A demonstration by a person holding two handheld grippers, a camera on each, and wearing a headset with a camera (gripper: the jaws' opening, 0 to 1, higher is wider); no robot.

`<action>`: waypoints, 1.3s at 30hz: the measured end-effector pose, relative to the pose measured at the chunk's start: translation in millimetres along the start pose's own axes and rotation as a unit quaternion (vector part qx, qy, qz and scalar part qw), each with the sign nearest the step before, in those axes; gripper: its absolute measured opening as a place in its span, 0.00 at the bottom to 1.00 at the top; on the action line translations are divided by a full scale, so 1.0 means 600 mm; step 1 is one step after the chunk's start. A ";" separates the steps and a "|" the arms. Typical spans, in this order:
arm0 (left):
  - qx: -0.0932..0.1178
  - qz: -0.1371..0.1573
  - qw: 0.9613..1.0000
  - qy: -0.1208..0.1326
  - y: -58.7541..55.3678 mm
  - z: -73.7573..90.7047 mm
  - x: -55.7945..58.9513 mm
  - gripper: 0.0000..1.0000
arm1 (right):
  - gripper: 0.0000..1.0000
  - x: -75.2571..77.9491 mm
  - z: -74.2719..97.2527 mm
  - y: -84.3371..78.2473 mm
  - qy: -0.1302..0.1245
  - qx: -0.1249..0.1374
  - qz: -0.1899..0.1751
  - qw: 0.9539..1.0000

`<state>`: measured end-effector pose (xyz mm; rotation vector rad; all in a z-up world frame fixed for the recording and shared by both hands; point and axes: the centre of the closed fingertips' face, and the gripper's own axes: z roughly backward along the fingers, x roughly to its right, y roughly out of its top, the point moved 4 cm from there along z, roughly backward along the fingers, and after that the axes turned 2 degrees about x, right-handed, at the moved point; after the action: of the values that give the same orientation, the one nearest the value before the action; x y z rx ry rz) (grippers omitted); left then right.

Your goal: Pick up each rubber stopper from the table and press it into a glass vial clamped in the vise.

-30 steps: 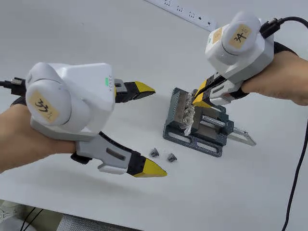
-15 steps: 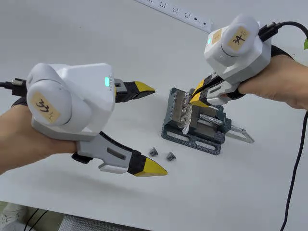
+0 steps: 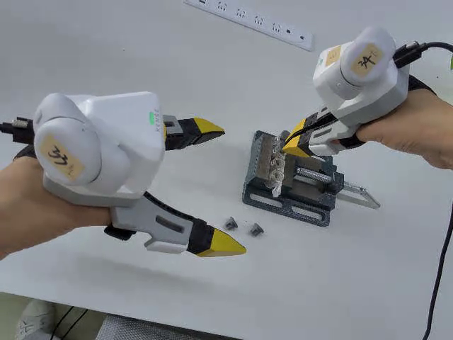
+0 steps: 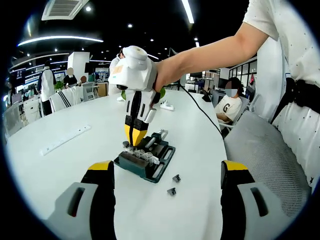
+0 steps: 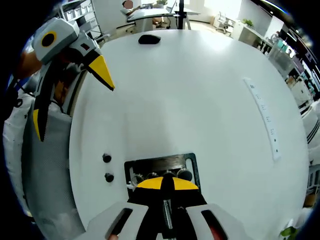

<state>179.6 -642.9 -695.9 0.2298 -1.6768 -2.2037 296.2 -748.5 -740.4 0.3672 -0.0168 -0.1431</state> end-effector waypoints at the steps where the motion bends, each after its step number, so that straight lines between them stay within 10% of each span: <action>1: -0.001 0.000 1.000 0.000 0.000 0.000 0.001 0.87 | 0.00 0.000 0.002 0.001 0.000 0.002 -0.002 1.000; 39: -0.028 -0.015 0.999 0.021 0.019 0.028 0.030 0.88 | 0.11 -0.057 0.089 -0.040 -0.055 0.094 -0.042 0.993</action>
<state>159.5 -637.4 -678.9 0.2858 -1.5967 -2.2488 256.7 -784.5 -699.0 0.5489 -0.1246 -0.2460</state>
